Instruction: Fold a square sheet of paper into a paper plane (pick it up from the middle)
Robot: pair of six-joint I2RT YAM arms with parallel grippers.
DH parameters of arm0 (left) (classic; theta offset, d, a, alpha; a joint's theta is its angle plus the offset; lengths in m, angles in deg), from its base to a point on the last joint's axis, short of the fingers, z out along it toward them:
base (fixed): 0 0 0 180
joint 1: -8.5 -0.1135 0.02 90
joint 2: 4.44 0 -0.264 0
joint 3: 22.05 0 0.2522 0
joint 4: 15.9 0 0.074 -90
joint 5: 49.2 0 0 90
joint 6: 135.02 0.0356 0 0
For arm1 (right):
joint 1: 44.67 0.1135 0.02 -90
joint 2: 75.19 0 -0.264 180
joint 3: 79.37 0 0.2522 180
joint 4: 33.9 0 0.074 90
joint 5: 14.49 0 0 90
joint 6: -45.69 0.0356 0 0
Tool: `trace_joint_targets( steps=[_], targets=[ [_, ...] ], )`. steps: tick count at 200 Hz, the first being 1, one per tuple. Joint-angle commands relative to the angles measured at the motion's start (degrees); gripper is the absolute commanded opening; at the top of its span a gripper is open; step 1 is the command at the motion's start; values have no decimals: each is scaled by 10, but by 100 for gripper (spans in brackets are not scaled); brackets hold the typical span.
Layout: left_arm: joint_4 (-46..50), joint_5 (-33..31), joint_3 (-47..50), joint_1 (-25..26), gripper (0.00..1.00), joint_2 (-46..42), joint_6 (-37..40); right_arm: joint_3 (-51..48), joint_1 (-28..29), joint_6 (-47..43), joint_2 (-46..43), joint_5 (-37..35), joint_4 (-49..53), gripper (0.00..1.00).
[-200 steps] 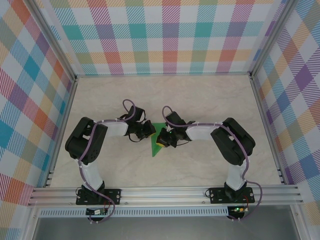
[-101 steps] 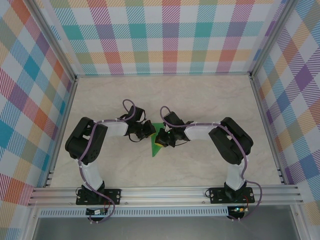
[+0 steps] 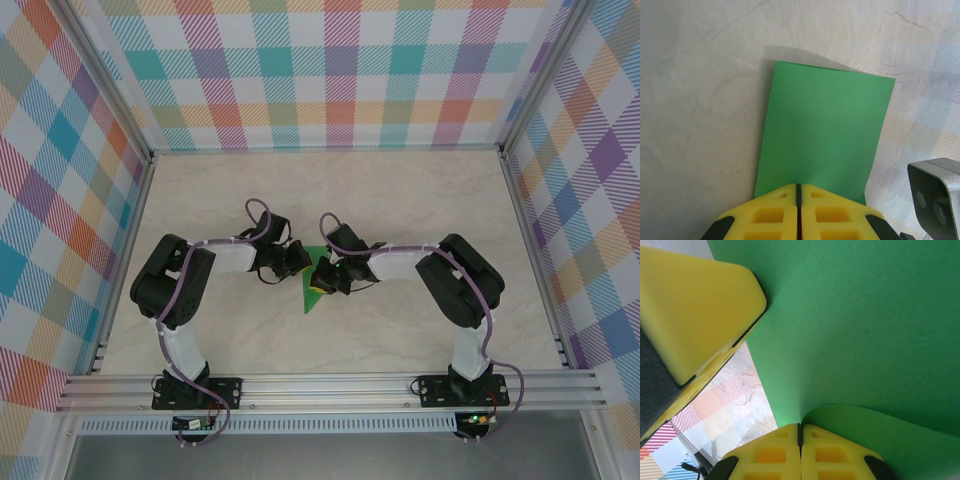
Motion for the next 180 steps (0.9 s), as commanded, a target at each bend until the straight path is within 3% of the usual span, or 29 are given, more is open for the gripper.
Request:
trace_joint_targets(
  steps=[1,180],
  targets=[
    [17,-2,8,-3,8,8,7,17,3,1,10,-11,-9,6],
    [21,-10,12,-3,6,6,6,27,3,-4,23,-27,5,6]
  ],
)
